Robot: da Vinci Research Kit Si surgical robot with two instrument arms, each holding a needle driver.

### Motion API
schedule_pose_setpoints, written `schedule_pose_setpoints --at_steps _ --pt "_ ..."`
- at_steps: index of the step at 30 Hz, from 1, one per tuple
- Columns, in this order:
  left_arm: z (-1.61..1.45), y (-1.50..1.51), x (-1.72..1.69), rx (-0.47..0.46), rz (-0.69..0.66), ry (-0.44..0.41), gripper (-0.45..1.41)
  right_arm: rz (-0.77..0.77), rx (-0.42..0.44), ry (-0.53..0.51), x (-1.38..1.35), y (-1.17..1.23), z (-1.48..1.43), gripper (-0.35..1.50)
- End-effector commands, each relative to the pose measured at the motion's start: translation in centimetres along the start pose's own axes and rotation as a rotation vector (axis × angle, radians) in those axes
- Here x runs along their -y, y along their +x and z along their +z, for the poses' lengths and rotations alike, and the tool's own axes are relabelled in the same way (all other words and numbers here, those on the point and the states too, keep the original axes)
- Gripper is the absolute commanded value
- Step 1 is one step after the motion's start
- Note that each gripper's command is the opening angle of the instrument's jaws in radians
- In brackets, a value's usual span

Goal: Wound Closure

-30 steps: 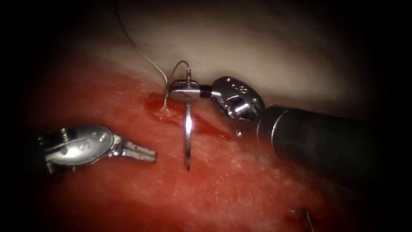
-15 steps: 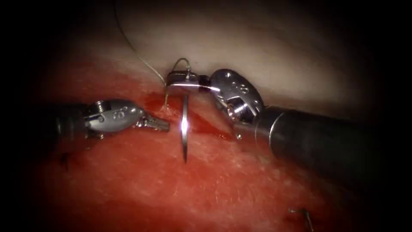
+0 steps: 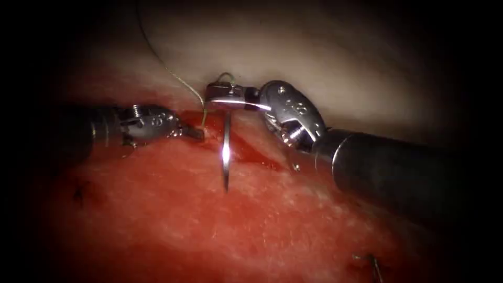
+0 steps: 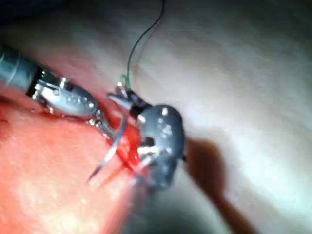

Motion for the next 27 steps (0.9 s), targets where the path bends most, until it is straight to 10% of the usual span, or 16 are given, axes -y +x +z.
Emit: schedule_pose_setpoints --at_steps 1,27 --pt "0.10 0.01 0.03 0.010 0.006 -0.016 -0.45 -0.006 -0.002 0.003 -0.03 -0.05 0.08 -0.35" --pt "0.54 -0.06 0.39 0.470 -0.018 -0.290 -0.45 -0.214 -0.062 0.009 -0.20 -0.17 0.19 -0.35"
